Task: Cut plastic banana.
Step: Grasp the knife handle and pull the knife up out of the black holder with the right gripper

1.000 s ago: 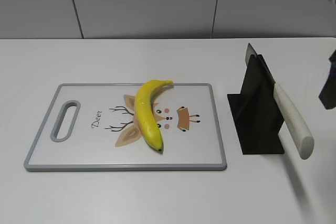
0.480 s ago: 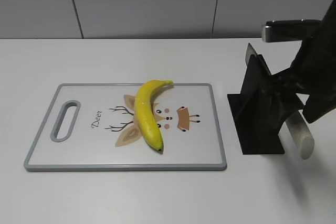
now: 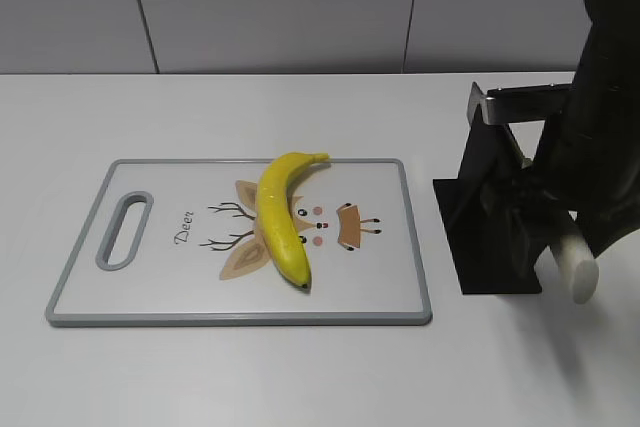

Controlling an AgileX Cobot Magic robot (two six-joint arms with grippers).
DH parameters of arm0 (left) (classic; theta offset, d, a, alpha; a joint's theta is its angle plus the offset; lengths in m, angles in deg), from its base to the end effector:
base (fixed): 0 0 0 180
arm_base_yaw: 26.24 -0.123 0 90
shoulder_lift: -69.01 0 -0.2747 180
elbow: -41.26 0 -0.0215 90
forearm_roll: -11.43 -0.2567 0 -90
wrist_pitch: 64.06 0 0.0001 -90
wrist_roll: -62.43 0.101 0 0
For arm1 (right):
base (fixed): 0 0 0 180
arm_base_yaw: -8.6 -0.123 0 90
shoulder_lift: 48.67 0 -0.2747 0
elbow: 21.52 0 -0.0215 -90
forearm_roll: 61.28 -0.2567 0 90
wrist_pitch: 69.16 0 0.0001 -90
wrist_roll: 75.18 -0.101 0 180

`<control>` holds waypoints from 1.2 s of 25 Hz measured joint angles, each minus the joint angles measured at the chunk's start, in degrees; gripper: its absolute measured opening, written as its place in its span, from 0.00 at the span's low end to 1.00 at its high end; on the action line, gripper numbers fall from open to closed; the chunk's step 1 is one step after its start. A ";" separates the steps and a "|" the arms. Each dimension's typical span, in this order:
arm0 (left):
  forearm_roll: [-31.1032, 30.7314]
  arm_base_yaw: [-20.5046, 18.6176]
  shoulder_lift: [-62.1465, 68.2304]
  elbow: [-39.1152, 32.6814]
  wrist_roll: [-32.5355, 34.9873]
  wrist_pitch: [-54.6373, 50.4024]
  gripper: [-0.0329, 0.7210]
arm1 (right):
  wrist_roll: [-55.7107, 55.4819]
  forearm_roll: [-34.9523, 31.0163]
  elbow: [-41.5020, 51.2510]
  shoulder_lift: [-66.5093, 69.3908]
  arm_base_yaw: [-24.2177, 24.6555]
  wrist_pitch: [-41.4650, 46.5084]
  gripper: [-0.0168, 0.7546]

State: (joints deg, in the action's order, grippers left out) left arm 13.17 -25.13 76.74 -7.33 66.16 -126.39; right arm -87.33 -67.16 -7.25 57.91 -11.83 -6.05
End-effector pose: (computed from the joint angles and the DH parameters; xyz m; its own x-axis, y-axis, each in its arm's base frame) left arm 0.0180 -0.0031 0.2717 -0.4764 0.0602 -0.8772 0.0673 0.9972 0.0319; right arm 0.2807 0.1144 0.1728 -0.9913 -0.0975 0.0880 -0.0914 0.9933 0.0710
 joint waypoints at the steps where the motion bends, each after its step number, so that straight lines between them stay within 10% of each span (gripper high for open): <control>1: 0.00 0.00 0.00 0.00 0.00 0.00 0.76 | 0.00 0.04 0.00 0.00 0.00 0.70 0.57; 13: 0.00 0.00 0.00 0.00 0.00 0.00 0.76 | 0.06 -0.51 -0.11 -2.01 -0.10 1.16 0.26; 30: 0.05 0.00 0.00 0.00 0.00 0.00 0.75 | 0.49 -2.25 -4.79 -3.62 0.11 4.47 0.26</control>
State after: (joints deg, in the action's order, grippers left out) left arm 13.22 -25.13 76.74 -7.33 66.16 -126.39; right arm -86.84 -69.41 -12.04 54.29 -11.72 -1.58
